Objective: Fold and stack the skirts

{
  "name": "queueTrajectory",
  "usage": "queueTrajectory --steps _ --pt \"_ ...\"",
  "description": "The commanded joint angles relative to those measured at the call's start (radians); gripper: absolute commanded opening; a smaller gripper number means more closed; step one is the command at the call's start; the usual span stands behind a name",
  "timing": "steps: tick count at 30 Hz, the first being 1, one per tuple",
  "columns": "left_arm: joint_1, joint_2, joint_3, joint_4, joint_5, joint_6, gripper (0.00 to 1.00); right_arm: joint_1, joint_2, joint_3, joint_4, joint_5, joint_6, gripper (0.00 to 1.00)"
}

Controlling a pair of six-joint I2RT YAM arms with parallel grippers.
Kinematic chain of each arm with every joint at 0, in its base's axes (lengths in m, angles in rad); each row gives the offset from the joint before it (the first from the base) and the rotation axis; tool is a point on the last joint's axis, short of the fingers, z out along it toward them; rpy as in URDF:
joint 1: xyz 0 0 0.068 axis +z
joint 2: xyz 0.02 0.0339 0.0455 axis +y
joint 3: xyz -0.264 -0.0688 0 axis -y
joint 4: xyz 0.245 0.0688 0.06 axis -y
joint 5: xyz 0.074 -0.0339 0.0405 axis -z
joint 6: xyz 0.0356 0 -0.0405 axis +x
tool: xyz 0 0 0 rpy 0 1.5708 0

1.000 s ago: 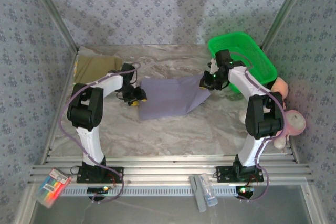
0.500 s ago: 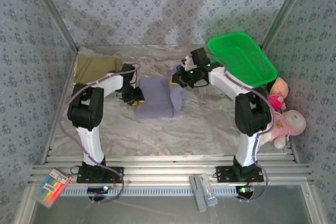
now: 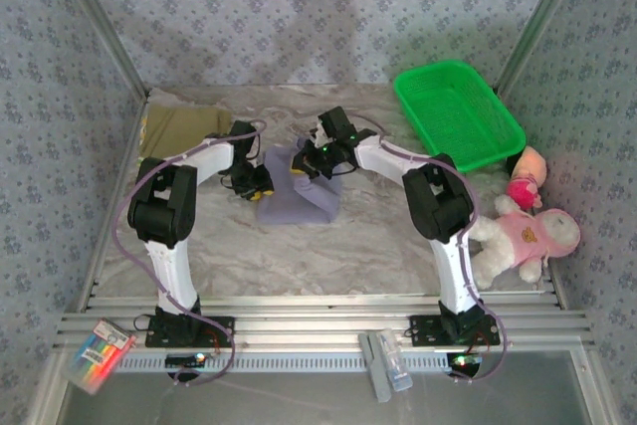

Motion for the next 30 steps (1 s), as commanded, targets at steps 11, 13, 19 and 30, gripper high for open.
queueTrajectory --steps 11,13,19,30 --pt "-0.039 0.031 -0.008 0.088 0.132 0.013 0.27 0.039 0.081 0.042 -0.036 0.016 0.054 0.08" --pt "-0.038 0.032 -0.007 0.088 0.132 0.016 0.27 0.040 0.089 0.051 -0.037 -0.001 0.053 0.13" --pt "-0.012 -0.020 0.007 0.049 0.092 0.025 0.29 0.048 0.015 0.074 -0.101 0.026 -0.056 0.38" --pt "0.037 -0.249 0.002 -0.115 -0.110 0.031 0.37 -0.030 -0.166 0.068 -0.270 0.240 -0.439 0.58"
